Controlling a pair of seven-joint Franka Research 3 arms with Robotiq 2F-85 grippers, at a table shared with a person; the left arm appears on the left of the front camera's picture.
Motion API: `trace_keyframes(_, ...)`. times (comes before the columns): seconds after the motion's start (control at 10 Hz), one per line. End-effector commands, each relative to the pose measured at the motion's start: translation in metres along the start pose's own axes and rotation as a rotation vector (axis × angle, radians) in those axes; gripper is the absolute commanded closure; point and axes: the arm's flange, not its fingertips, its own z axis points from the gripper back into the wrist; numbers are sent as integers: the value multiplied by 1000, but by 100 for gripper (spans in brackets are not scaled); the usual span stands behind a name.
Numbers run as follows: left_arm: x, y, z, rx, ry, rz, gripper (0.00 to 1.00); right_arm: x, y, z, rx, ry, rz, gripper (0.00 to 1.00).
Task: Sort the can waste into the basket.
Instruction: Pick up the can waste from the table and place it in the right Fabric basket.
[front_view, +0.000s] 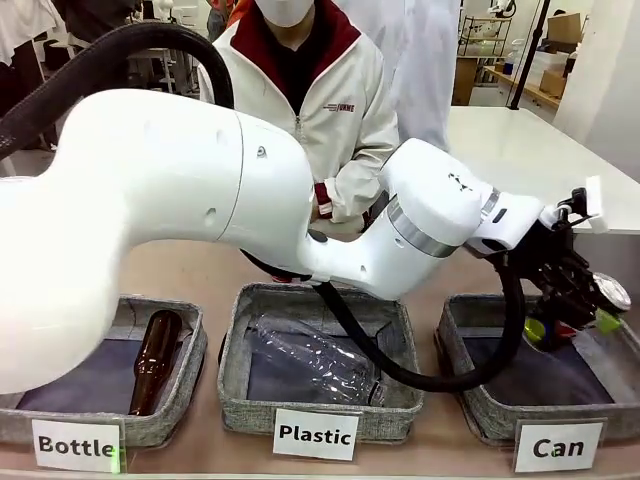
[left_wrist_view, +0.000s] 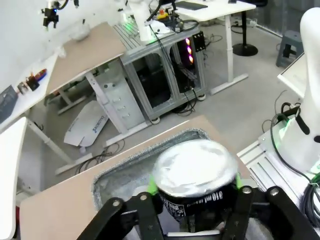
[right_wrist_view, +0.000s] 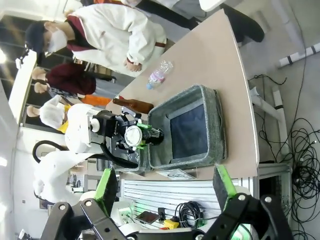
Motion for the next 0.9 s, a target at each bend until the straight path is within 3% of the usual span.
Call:
trace_keyframes(0.0, 7, 8, -4, -33, 25, 11, 0, -9, 1, 4, -5, 1, -17, 0)
trace_keyframes(0.4, 6, 7, 8, -40, 37, 22, 0, -9, 1, 4, -5, 1, -17, 0)
trace_keyframes(0.5, 5, 9, 17, -26, 62, 32, 11, -9, 1, 4, -5, 1, -17, 0)
trace_keyframes(0.8, 8, -6, 112, 11, 145, 166, 11, -9, 1, 4, -5, 1, -17, 0)
